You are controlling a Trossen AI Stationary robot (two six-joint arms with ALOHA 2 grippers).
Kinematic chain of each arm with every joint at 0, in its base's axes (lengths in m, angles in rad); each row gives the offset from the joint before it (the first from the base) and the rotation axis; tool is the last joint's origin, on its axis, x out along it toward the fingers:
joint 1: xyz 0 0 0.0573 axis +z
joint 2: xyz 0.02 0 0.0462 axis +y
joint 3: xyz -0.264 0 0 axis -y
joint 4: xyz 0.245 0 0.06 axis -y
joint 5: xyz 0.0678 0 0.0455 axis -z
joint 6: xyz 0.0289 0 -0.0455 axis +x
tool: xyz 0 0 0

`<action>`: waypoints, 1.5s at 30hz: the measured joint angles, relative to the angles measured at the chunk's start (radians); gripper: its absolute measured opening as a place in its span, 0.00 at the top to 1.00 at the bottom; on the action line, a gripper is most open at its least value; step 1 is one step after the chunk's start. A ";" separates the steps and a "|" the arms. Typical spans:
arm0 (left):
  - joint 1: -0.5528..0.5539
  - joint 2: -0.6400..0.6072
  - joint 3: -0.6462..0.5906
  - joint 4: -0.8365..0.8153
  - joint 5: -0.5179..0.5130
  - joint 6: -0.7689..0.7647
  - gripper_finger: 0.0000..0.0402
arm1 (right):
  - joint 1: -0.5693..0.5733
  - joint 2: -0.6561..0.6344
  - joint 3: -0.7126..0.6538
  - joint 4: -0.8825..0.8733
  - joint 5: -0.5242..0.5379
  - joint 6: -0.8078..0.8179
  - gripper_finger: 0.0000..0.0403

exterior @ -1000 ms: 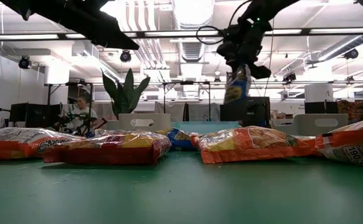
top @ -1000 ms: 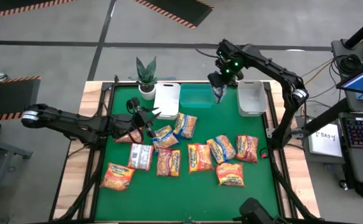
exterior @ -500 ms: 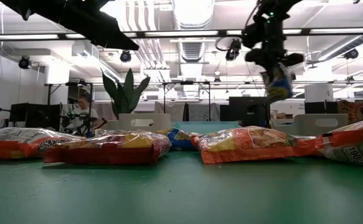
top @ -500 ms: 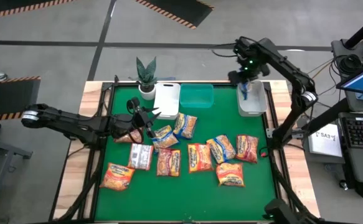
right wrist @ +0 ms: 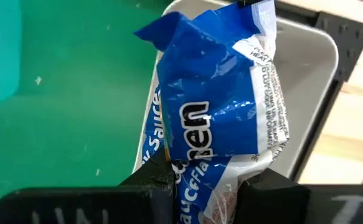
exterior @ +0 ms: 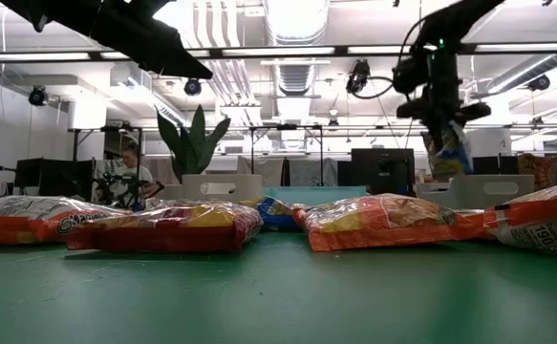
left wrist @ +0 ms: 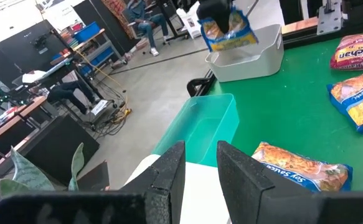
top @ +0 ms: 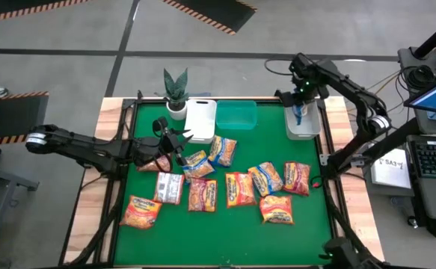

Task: Sort Maruchan noodles
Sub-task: Put the blue noodle pack into the gray bin

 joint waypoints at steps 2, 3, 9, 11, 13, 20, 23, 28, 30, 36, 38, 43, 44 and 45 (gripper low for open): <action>0.000 0.000 0.000 0.000 0.000 -0.002 0.81 | 0.001 0.007 -0.041 0.034 0.000 0.000 0.85; 0.000 0.000 0.000 0.000 0.000 -0.002 0.81 | 0.001 0.013 -0.061 0.054 -0.002 0.000 0.85; 0.000 0.000 0.000 0.004 0.000 -0.002 0.81 | 0.001 0.046 -0.163 0.180 -0.019 -0.006 0.85; 0.000 0.000 0.000 0.004 0.000 -0.002 0.81 | 0.001 0.062 -0.184 0.209 -0.021 -0.007 0.85; 0.000 0.000 0.000 0.004 0.000 -0.002 0.81 | 0.001 0.074 -0.199 0.235 -0.025 -0.007 0.85; 0.000 0.000 0.000 0.003 0.001 -0.003 0.81 | 0.002 0.091 -0.230 0.314 -0.026 -0.015 0.79; 0.000 0.000 0.000 0.003 0.001 -0.003 0.81 | 0.002 0.091 -0.226 0.315 -0.026 -0.015 0.74; 0.000 0.000 0.000 0.007 0.001 -0.003 0.81 | 0.002 0.090 -0.210 0.315 -0.026 -0.015 0.68; 0.000 0.000 0.000 0.009 0.001 -0.004 0.81 | 0.002 0.089 -0.197 0.312 -0.025 -0.015 0.68; 0.000 0.000 0.000 0.012 0.002 -0.010 0.81 | 0.002 0.087 -0.126 0.260 -0.025 -0.014 0.67; 0.000 0.000 0.000 0.013 0.002 -0.010 0.81 | 0.002 0.086 -0.095 0.231 -0.025 -0.008 0.67; 0.000 0.000 0.000 0.013 0.002 -0.014 0.81 | 0.002 0.074 -0.017 0.170 -0.018 -0.008 0.67; 0.000 0.000 0.000 0.013 0.002 -0.019 0.81 | 0.004 0.068 -0.004 0.161 -0.018 -0.012 0.67; 0.000 0.000 0.000 0.013 0.002 -0.021 0.81 | 0.007 0.060 0.009 0.150 -0.018 -0.014 0.67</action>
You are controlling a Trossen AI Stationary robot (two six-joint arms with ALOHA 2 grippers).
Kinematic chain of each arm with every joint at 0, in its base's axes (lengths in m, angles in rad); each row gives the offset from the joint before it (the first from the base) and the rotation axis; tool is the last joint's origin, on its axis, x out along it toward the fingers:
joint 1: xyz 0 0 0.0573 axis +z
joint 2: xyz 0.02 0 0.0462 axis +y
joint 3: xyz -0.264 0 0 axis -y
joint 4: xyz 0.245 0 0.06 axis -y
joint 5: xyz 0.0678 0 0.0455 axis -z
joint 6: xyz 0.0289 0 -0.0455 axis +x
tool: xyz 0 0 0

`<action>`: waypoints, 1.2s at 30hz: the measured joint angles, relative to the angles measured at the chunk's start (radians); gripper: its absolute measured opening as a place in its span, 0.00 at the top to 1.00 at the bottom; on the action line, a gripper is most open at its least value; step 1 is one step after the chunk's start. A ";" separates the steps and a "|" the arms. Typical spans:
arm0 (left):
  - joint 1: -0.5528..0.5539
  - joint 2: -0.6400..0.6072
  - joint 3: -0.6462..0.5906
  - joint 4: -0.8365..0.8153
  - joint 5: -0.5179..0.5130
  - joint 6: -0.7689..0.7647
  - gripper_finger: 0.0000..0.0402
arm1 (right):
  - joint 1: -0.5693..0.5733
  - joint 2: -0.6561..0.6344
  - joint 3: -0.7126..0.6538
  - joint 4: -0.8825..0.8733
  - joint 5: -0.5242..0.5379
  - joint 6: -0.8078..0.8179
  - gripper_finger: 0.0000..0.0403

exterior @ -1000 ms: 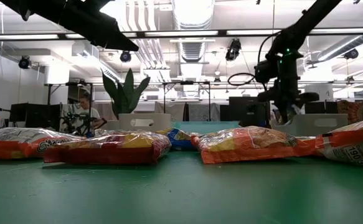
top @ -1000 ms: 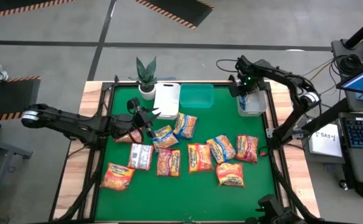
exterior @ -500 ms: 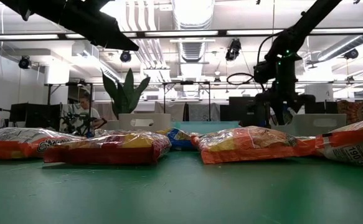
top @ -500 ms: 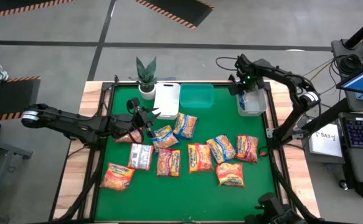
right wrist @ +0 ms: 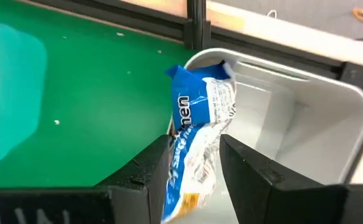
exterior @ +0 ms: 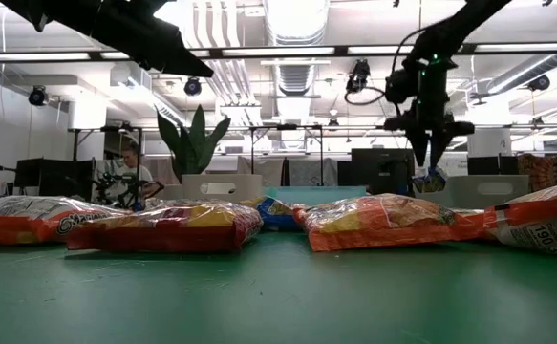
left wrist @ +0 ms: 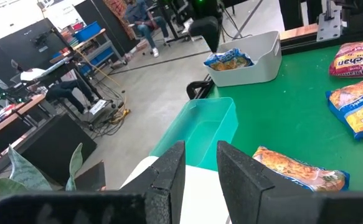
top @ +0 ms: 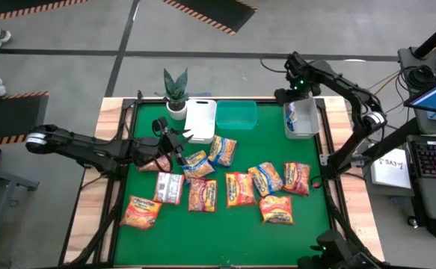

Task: Sort Maruchan noodles
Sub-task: Put the blue noodle pack into the gray bin, then put the red noodle pack into the white bin

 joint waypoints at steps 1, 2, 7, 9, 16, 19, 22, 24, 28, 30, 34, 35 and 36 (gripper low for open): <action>0.000 0.000 0.000 0.000 0.000 -0.005 0.81 | 0.005 -0.011 0.012 -0.013 0.000 -0.001 0.67; 0.000 0.000 0.000 0.000 0.000 -0.014 0.81 | 0.011 -0.023 0.025 -0.027 -0.001 -0.001 0.67; 0.000 0.000 0.000 -0.002 0.001 -0.083 0.81 | 0.086 -0.134 0.036 -0.038 0.002 -0.001 0.67; 0.000 0.000 0.000 -0.010 0.005 -0.130 0.81 | 0.134 -0.192 0.015 -0.009 0.001 0.003 0.67; 0.000 0.000 -0.006 -0.114 0.167 -0.329 0.81 | 0.358 -0.412 -0.153 0.215 0.000 -0.009 0.67; 0.000 0.000 -0.006 -0.178 0.269 -0.415 0.81 | 0.462 -0.495 -0.264 0.370 0.000 -0.028 0.67; -0.001 0.000 -0.006 -0.250 0.323 -0.558 0.81 | 0.552 -0.566 -0.397 0.602 -0.001 -0.042 0.67; 0.000 0.000 0.004 -0.359 0.322 -0.683 0.81 | 0.598 -0.600 -0.479 0.750 -0.004 -0.055 0.67; 0.025 0.008 0.084 -0.719 0.318 -0.911 0.81 | 0.647 -0.633 -0.590 0.955 -0.006 -0.125 0.67; 0.043 0.018 0.139 -0.930 0.324 -0.984 0.81 | 0.651 -0.636 -0.611 1.015 -0.009 -0.158 0.67; 0.076 0.044 0.237 -1.160 0.395 -0.943 0.81 | 0.651 -0.627 -0.612 1.063 -0.028 -0.208 0.67; 0.087 0.052 0.254 -1.187 0.404 -0.912 0.81 | 0.651 -0.625 -0.612 1.068 -0.030 -0.221 0.67; 0.103 0.061 0.270 -1.206 0.407 -0.888 0.80 | 0.651 -0.622 -0.612 1.071 -0.034 -0.232 0.67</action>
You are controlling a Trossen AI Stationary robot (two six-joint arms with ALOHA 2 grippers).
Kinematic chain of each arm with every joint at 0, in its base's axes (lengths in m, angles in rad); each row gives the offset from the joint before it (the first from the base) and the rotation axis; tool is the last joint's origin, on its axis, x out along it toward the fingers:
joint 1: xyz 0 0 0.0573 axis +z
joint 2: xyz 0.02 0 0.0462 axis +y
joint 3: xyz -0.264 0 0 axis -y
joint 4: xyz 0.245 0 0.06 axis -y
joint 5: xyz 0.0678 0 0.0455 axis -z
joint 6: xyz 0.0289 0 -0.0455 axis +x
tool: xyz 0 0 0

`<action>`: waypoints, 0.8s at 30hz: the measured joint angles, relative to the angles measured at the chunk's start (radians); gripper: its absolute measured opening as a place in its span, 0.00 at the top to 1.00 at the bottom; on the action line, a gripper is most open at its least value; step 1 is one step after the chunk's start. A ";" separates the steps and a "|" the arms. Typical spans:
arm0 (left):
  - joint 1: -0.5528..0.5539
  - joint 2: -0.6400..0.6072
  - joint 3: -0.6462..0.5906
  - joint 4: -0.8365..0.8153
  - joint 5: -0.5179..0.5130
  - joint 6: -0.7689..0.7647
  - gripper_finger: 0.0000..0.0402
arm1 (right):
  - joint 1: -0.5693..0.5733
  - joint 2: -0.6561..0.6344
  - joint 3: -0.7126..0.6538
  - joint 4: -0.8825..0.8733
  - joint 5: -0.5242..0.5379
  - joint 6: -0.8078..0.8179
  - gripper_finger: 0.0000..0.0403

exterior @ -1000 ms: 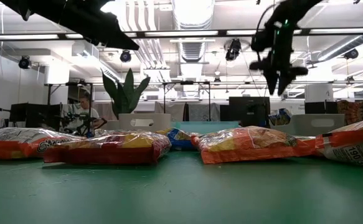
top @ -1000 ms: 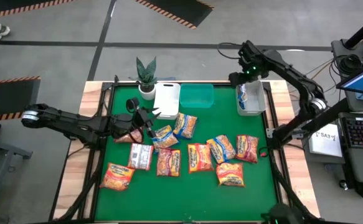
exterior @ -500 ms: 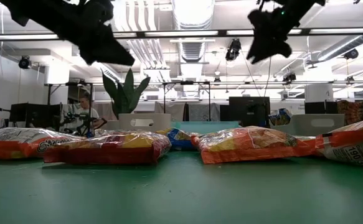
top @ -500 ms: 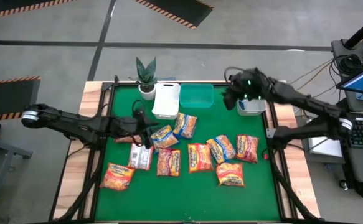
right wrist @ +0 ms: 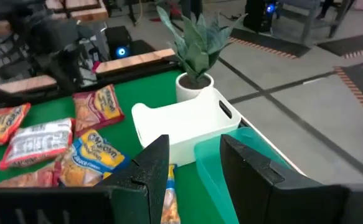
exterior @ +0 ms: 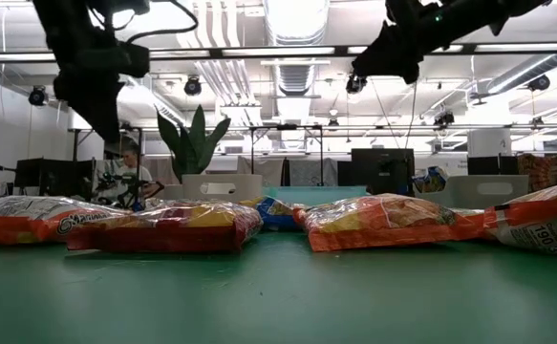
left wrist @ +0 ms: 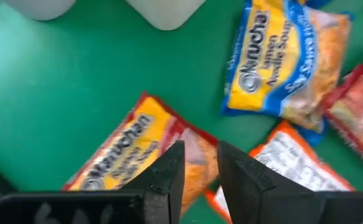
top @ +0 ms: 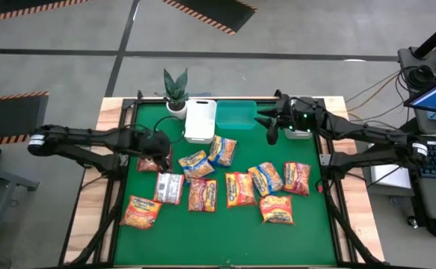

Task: Sort Maruchan noodles
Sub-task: Put the red noodle pack into the white bin

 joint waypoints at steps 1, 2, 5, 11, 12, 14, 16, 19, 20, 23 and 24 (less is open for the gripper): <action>0.018 0.008 0.012 -0.011 0.002 0.016 0.79 | 0.000 0.002 0.000 0.005 0.000 -0.013 0.67; 0.040 0.018 0.021 -0.020 0.001 0.028 0.78 | 0.000 0.004 0.000 0.008 0.000 -0.023 0.67; 0.117 0.057 0.027 -0.042 0.003 0.048 0.73 | 0.000 0.004 0.000 0.011 0.000 -0.047 0.67; 0.278 0.162 0.007 -0.044 0.057 0.176 0.63 | 0.000 0.002 0.000 0.009 0.000 -0.069 0.67; 0.300 0.181 0.004 -0.042 0.077 0.198 0.62 | 0.000 0.002 0.000 0.008 0.000 -0.074 0.67; 0.339 0.216 -0.001 -0.041 0.122 0.244 0.61 | 0.000 0.002 0.000 0.007 -0.001 -0.083 0.67; 0.367 0.244 -0.001 -0.040 0.137 0.293 0.61 | 0.000 0.002 0.000 0.006 0.000 -0.093 0.67; 0.394 0.275 -0.001 -0.031 0.142 0.374 0.60 | 0.000 0.002 0.000 0.000 0.000 -0.097 0.67; 0.400 0.283 -0.001 -0.026 0.144 0.396 0.60 | 0.000 0.002 0.000 -0.004 -0.001 -0.100 0.67; 0.413 0.306 -0.002 -0.017 0.144 0.438 0.61 | 0.000 0.002 0.000 -0.016 -0.001 -0.107 0.67; 0.417 0.314 -0.003 -0.010 0.145 0.447 0.61 | 0.000 0.002 0.000 -0.017 -0.001 -0.107 0.67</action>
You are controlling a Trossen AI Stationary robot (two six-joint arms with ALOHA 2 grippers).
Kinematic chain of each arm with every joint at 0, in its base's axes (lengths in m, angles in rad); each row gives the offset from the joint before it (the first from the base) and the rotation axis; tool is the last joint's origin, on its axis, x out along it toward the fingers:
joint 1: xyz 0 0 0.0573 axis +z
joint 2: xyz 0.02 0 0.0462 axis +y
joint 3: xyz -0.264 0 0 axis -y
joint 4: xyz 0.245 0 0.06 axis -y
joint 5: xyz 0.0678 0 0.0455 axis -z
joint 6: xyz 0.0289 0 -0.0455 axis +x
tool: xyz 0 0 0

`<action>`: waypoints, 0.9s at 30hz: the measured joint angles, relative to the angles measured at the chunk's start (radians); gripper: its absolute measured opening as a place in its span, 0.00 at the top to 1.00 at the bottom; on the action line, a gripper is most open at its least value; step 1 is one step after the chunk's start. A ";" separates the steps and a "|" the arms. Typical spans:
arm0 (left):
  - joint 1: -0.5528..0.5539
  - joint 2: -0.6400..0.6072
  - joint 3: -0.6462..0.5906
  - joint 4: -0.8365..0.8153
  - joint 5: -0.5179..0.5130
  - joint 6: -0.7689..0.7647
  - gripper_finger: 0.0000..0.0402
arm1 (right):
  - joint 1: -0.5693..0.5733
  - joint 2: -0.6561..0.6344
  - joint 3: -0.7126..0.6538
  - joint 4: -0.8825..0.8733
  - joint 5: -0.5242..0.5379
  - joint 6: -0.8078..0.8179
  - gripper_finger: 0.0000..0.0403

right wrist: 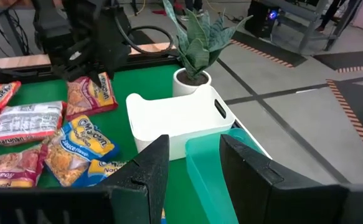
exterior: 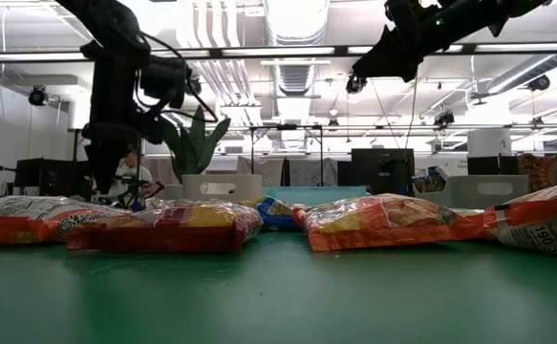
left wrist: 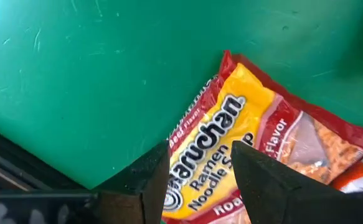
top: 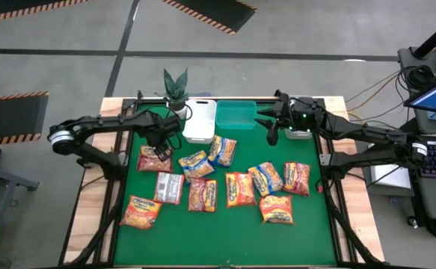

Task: Sort Maruchan noodles
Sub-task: Put the red noodle pack into the white bin

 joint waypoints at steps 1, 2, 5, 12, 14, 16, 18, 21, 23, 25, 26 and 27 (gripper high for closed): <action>0.004 0.007 -0.003 0.007 0.004 0.009 0.62 | 0.000 0.000 0.000 0.001 0.000 0.000 0.67; 0.009 0.014 -0.006 0.013 0.009 0.015 0.62 | 0.000 0.000 0.000 0.000 0.000 0.000 0.67; 0.020 0.033 -0.021 0.031 0.041 0.024 0.63 | 0.000 0.000 0.000 -0.003 0.000 -0.001 0.67; 0.022 0.077 -0.032 0.049 0.039 0.022 0.63 | 0.000 0.000 0.000 -0.005 0.000 -0.001 0.67; 0.022 0.085 -0.035 0.057 0.037 0.012 0.63 | 0.000 0.000 0.000 -0.009 -0.001 -0.002 0.67; 0.022 0.090 -0.041 0.074 0.034 -0.003 0.64 | 0.000 0.000 0.000 -0.018 -0.001 -0.002 0.67; 0.022 0.097 -0.046 0.083 0.034 -0.013 0.65 | 0.000 0.000 0.000 -0.023 -0.001 -0.002 0.67; 0.021 0.098 -0.046 0.084 0.033 -0.022 0.70 | 0.000 0.000 0.000 -0.023 -0.001 -0.002 0.67; 0.020 0.098 -0.047 0.085 0.033 -0.023 0.75 | 0.000 0.000 0.000 -0.023 -0.001 -0.003 0.67; 0.020 0.098 -0.048 0.086 0.032 -0.029 0.82 | 0.000 0.000 0.000 -0.022 -0.001 -0.005 0.67; 0.020 0.098 -0.049 0.087 0.032 -0.032 0.86 | 0.000 0.000 0.000 -0.022 -0.001 -0.005 0.67; 0.020 0.098 -0.051 0.088 0.032 -0.040 0.90 | 0.000 0.000 0.000 -0.022 -0.001 -0.005 0.67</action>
